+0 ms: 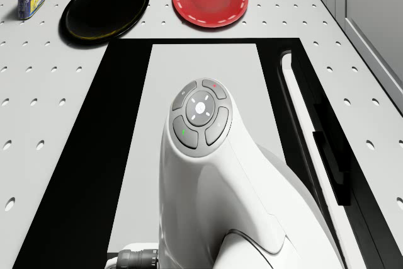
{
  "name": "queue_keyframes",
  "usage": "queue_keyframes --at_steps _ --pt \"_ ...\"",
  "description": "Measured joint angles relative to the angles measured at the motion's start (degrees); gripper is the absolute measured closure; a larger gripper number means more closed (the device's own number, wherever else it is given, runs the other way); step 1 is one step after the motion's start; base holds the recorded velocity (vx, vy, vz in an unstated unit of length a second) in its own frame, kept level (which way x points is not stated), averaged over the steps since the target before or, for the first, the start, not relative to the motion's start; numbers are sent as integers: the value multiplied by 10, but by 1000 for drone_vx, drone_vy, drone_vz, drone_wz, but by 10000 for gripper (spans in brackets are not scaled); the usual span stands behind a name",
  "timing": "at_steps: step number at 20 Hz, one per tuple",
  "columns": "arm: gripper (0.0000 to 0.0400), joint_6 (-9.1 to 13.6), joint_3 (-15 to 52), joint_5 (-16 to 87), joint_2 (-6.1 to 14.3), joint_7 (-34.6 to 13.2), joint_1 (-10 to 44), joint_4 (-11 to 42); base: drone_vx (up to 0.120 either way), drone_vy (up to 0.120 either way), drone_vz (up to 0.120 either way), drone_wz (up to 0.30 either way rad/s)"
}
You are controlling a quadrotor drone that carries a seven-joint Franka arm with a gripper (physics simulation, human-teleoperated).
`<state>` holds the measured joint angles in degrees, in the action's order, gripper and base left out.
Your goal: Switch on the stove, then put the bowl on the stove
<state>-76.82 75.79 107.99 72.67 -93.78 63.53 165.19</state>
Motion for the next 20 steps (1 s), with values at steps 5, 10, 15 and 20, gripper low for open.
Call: queue_keyframes --at_steps 5,10,15,20 --pt "0 -22 -21 16 16 1 0 -4 0 0 0 0" --pt "0 -37 -33 26 27 -1 4 -7 0 0 0 0" --pt "0 -45 -37 27 35 -9 12 -9 0 0 0 0" --pt "0 -50 -37 26 39 -19 25 -9 0 0 0 0"
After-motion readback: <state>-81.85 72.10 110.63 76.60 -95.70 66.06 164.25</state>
